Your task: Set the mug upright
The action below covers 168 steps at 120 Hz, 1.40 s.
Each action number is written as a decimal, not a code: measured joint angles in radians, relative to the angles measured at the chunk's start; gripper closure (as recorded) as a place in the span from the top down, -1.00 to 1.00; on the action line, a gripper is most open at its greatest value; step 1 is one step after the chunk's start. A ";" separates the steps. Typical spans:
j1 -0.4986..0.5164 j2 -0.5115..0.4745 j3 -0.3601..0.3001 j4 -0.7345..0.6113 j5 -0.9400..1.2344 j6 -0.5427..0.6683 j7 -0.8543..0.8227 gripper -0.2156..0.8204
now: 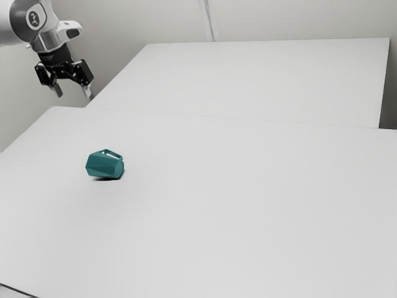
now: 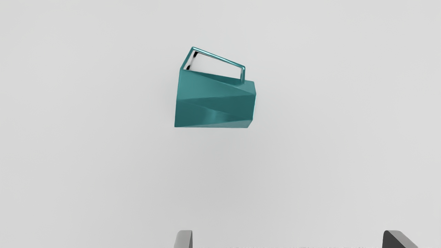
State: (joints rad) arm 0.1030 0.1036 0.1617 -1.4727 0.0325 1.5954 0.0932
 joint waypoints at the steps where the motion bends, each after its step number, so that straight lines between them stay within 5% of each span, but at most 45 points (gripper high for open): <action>1: 0.001 0.000 0.000 -0.001 -0.001 0.000 0.000 0.58; 17: 0.031 0.026 0.010 -0.032 -0.044 0.023 0.007 0.58; 41: 0.301 0.209 0.024 -0.033 -0.406 0.078 0.136 0.58; 59: 0.398 0.328 0.024 -0.017 -0.613 0.085 0.307 0.58; 93: 0.450 0.522 0.010 0.076 -0.782 0.017 0.565 0.58; 152: 0.454 0.563 -0.035 -0.040 -0.970 0.050 0.736 0.58; 168: 0.457 0.563 -0.035 -0.046 -0.987 0.060 0.759 0.29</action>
State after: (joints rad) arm 0.5598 0.6669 0.1265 -1.5187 -0.9541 1.6558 0.8521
